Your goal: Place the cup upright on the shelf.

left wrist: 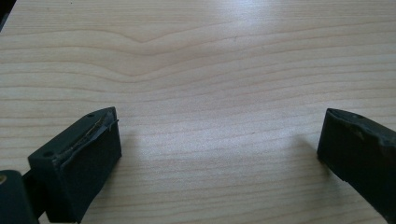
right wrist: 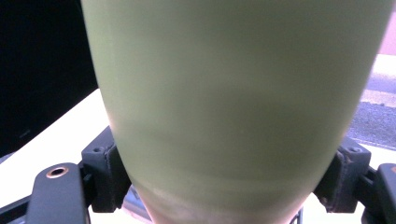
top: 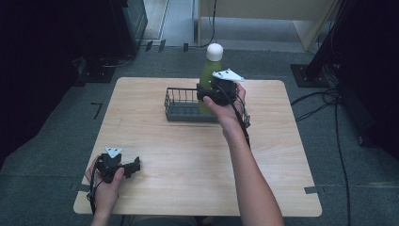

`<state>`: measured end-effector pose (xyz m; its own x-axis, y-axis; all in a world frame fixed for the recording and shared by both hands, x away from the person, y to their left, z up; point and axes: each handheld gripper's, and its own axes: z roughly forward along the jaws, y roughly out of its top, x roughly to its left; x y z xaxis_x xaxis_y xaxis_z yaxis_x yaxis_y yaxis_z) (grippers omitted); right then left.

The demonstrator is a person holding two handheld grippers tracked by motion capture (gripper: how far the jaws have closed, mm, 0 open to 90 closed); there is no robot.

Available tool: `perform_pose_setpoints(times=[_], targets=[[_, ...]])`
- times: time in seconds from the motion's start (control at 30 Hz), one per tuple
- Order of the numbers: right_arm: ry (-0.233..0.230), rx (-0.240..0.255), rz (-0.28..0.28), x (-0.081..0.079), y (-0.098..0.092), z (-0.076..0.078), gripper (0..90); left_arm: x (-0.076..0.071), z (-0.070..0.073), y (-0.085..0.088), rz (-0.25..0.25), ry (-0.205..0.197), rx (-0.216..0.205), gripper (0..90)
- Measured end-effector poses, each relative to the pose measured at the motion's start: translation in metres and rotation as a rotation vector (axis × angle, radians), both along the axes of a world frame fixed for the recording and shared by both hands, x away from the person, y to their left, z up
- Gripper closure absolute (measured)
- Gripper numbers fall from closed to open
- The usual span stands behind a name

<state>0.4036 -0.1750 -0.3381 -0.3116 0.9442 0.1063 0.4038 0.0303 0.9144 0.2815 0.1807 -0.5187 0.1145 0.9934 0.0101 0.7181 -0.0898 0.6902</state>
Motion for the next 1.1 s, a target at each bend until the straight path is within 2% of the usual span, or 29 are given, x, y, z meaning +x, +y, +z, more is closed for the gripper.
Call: perform_pose_setpoints(times=[0.27,0.3,0.43,0.6,0.83,1.1], targets=[[-0.007,-0.007,-0.015,0.017,0.003,0.002,20.1,0.0,0.0,0.0,0.001,0.0,0.001,0.1],[-0.004,0.0,-0.023,0.022,0.004,0.001,20.1,0.0,0.0,0.0,0.0,0.0,0.0,0.1],[-0.006,0.007,-0.031,0.029,0.004,-0.001,20.1,0.0,0.0,0.0,-0.001,0.001,0.0,0.2],[-0.008,-0.004,-0.065,0.04,0.008,-0.01,20.0,0.0,0.0,0.0,-0.001,0.002,0.001,0.1],[-0.014,-0.012,-0.079,0.051,0.01,-0.022,20.0,0.0,0.0,0.0,-0.001,0.002,0.001,0.1],[0.021,-0.033,-0.079,0.056,0.013,-0.037,20.1,0.0,0.0,0.0,-0.001,0.002,0.001,0.1]])
